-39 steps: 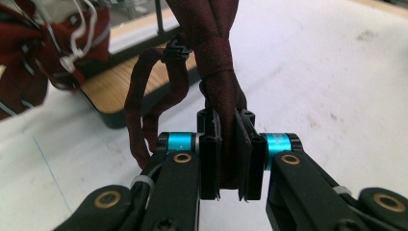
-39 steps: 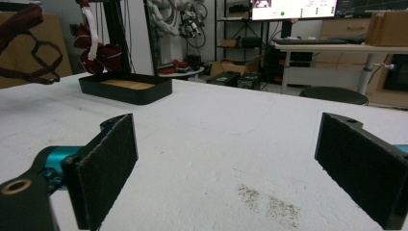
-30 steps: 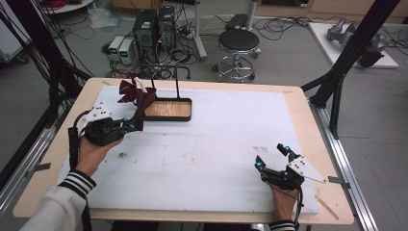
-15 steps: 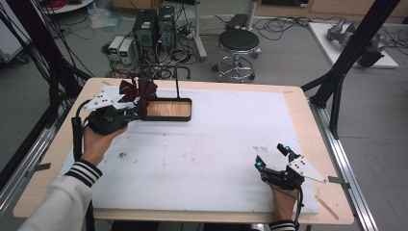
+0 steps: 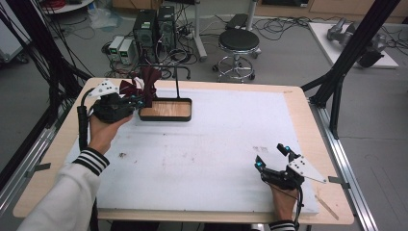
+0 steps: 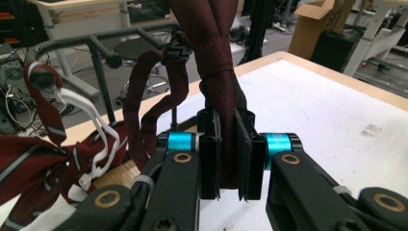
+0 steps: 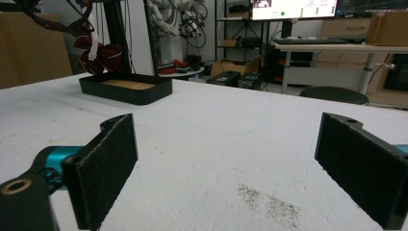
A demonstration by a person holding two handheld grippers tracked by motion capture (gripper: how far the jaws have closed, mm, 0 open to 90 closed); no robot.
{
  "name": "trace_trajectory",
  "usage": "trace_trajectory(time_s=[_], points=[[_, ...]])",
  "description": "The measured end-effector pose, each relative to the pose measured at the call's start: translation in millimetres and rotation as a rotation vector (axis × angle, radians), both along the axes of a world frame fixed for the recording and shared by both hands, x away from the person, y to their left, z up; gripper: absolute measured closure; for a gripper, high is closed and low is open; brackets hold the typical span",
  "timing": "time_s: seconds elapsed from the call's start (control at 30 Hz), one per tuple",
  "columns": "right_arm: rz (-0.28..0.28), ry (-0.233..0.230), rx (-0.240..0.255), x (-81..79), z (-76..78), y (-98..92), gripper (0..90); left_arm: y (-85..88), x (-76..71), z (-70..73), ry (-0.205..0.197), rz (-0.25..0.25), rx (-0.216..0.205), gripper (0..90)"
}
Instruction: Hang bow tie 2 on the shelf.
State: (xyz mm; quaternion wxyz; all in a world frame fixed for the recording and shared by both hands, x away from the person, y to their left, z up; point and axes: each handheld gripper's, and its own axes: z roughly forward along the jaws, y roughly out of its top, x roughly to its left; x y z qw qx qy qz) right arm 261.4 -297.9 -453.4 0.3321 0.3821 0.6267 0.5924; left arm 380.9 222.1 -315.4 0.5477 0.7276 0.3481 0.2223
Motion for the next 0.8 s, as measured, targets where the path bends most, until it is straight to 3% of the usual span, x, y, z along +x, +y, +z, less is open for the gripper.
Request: trace_trajectory(time_s=[0.8], points=[[0.0,-0.002,-0.001,0.0,-0.1,0.0,6.9,-17.3,34.4,6.9,-0.022,0.059,-0.022,81.4]])
